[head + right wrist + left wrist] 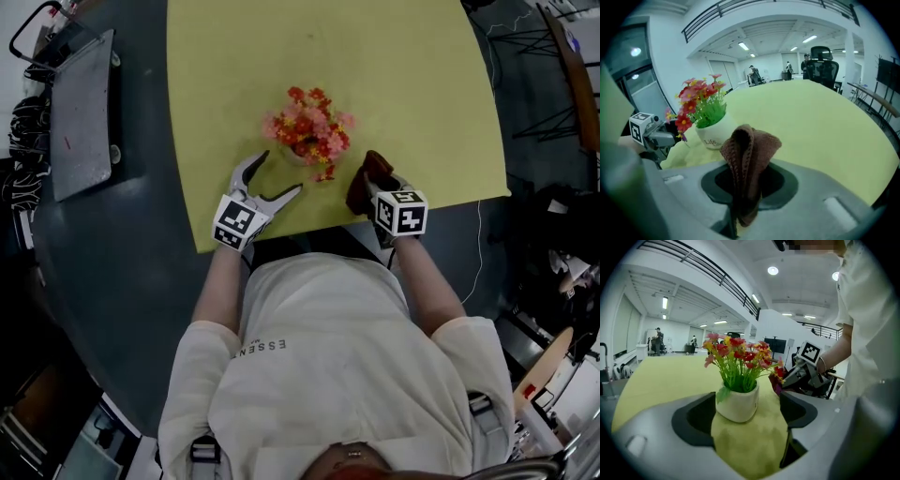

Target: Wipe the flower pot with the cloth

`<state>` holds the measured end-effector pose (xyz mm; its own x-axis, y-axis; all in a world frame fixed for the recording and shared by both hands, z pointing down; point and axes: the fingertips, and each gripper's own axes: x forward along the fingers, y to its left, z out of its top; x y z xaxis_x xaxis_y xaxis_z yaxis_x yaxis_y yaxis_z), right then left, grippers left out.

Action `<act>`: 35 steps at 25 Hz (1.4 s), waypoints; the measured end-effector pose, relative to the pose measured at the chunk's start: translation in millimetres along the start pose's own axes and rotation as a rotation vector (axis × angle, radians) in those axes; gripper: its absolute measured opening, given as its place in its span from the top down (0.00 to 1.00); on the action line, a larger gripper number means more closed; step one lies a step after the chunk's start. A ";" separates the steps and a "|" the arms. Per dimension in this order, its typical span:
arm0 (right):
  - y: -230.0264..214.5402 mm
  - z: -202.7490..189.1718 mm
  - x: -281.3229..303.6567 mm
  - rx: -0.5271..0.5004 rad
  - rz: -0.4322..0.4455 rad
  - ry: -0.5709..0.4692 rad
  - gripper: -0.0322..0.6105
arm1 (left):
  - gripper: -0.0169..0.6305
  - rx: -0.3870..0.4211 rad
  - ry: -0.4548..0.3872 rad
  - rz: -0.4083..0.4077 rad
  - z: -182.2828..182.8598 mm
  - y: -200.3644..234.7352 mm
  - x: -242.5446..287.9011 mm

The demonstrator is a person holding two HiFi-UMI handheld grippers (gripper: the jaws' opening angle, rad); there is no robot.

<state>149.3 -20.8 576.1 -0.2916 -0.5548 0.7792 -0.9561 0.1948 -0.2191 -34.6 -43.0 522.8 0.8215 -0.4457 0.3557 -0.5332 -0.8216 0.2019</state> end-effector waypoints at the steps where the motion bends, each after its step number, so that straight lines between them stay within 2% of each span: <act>1: -5.0 7.5 2.6 -0.008 0.004 -0.009 0.86 | 0.26 0.003 0.003 -0.002 -0.1 2.6 7.9; 2: -9.3 15.1 5.7 -0.013 0.009 -0.019 0.85 | 0.22 0.003 -0.003 0.001 1.6 6.8 15.0; 4: -16.2 28.5 13.0 -0.017 0.024 -0.033 0.85 | 0.20 0.023 -0.022 0.009 5.7 17.7 27.7; 6: -19.6 37.5 20.6 -0.022 0.042 -0.035 0.85 | 0.18 0.079 -0.018 -0.003 4.3 25.9 39.2; 10: -27.7 49.2 35.7 -0.036 0.065 -0.027 0.85 | 0.14 0.234 0.064 -0.121 -9.1 22.5 62.7; 12: -32.2 55.1 41.5 -0.040 0.070 -0.025 0.86 | 0.12 0.268 0.070 -0.164 -10.5 20.4 72.3; 16: -32.6 60.7 48.6 -0.063 0.092 -0.010 0.86 | 0.12 0.226 0.049 -0.213 -10.0 16.2 87.7; 22: -33.6 59.9 55.0 -0.075 0.118 0.017 0.85 | 0.12 0.189 0.081 -0.221 -15.2 17.9 97.1; 23: -33.5 59.8 56.2 -0.074 0.121 0.020 0.86 | 0.14 0.189 0.081 -0.217 -14.9 18.7 97.3; 28: -30.7 61.1 57.8 -0.083 0.129 0.018 0.86 | 0.13 0.191 0.064 -0.187 -11.3 21.7 94.5; 35: -12.5 68.5 55.8 -0.154 0.170 -0.018 0.86 | 0.13 0.072 -0.028 -0.072 30.0 29.7 79.5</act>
<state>143.0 -109.6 582.1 -0.4502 -0.5170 0.7280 -0.8774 0.4076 -0.2531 20.9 -113.5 529.7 0.8629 -0.3937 0.3170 -0.4576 -0.8748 0.1592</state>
